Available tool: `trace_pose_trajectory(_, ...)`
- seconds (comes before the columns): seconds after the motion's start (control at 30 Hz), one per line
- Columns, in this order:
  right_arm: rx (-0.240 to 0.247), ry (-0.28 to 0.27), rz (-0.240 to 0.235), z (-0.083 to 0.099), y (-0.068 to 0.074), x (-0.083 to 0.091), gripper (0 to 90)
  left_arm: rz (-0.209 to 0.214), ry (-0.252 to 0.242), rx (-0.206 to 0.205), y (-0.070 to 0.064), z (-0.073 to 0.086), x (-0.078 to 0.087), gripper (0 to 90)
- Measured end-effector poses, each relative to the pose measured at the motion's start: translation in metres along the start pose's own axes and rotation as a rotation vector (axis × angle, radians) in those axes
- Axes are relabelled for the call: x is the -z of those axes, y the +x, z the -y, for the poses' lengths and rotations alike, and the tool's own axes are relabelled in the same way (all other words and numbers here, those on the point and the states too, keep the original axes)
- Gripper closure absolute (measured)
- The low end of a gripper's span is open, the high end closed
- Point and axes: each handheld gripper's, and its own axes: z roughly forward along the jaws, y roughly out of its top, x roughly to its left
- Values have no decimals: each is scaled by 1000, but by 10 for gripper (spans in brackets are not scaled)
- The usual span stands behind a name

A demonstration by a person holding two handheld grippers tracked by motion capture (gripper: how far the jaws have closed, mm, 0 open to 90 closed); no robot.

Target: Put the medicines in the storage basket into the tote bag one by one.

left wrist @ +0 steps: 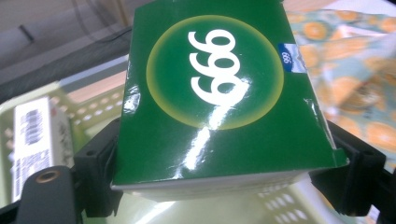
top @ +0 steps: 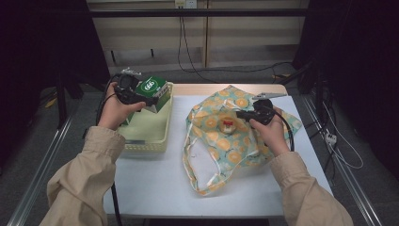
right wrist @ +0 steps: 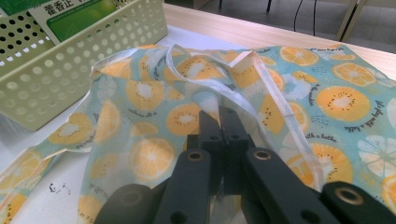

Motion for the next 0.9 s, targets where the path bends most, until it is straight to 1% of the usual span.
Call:
trace_pose_trajectory(0.03,0,1,1,0,0,0,900,23,-7,-4,-4,-1,2,159)
trace_pose_trajectory(0.07,1,0,1,0,0,0,900,37,-8,-17,-9,-2,3,159)
trace_pose_trajectory(0.13,1,3,2,0,0,0,900,57,-12,-53,-20,-5,5,159)
trace_pose_trajectory(0.17,0,2,3,0,0,0,900,76,-11,-72,-25,-6,5,159)
trace_pose_trajectory(0.23,-1,1,6,0,0,1,900,118,-18,-83,-36,-7,4,159)
trace_pose_trajectory(0.27,-4,-1,5,0,0,2,900,131,-15,-95,-43,-8,4,159)
trace_pose_trajectory(0.33,-2,-1,7,0,1,3,900,157,-14,-122,-55,-9,1,159)
trace_pose_trajectory(0.37,2,-2,7,0,1,3,900,171,-17,-120,-61,-9,-1,159)
trace_pose_trajectory(0.47,2,-4,6,0,1,4,900,216,-15,-150,-77,-8,-8,159)
trace_pose_trajectory(0.53,0,-4,5,0,1,4,900,238,-8,-173,-87,-7,-13,158)
trace_pose_trajectory(0.57,0,-5,6,0,1,5,900,255,-5,-172,-91,-6,-16,158)
trace_pose_trajectory(0.6,1,-6,6,0,1,5,900,266,-1,-179,-95,-5,-19,158)
trace_pose_trajectory(0.7,0,-8,9,-1,0,6,900,282,3,-197,-106,-2,-28,158)
trace_pose_trajectory(0.8,-2,-12,8,-1,0,8,900,308,10,-204,-114,3,-37,158)
trace_pose_trajectory(0.9,-3,-13,6,-1,0,9,900,323,21,-213,-122,8,-47,158)
